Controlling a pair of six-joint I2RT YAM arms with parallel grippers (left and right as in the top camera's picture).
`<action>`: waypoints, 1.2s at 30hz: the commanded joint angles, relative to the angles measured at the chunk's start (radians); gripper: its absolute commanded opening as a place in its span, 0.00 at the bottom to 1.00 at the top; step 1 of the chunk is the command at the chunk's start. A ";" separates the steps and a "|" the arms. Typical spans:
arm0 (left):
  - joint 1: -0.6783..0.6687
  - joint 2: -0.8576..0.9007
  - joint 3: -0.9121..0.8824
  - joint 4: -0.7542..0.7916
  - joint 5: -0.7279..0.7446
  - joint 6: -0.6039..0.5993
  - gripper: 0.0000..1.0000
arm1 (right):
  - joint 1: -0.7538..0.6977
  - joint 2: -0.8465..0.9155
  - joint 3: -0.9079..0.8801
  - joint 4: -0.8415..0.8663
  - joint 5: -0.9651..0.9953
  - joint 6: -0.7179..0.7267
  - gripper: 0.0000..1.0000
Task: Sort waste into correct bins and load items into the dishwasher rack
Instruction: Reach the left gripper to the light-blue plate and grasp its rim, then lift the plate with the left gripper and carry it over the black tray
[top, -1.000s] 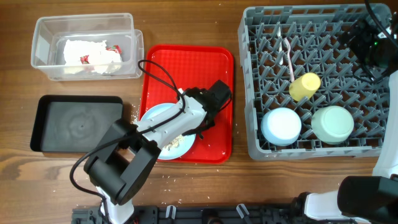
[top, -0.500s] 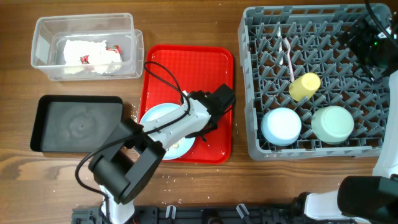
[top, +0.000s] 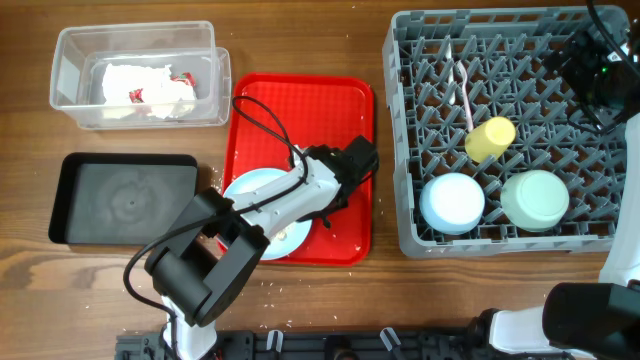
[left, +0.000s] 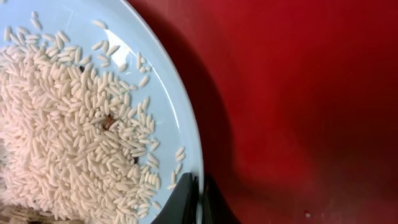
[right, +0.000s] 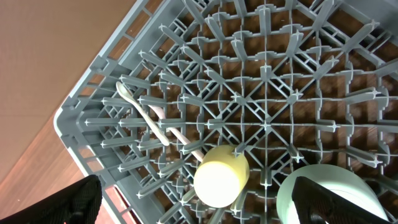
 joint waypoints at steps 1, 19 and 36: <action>-0.002 -0.022 0.012 -0.030 -0.003 -0.021 0.04 | 0.000 0.002 0.003 0.003 0.016 0.014 1.00; 0.003 -0.127 0.050 -0.186 -0.100 -0.002 0.04 | 0.000 0.002 0.003 0.003 0.016 0.014 1.00; 0.033 -0.127 0.167 -0.291 -0.187 0.089 0.04 | 0.000 0.002 0.003 0.003 0.016 0.014 1.00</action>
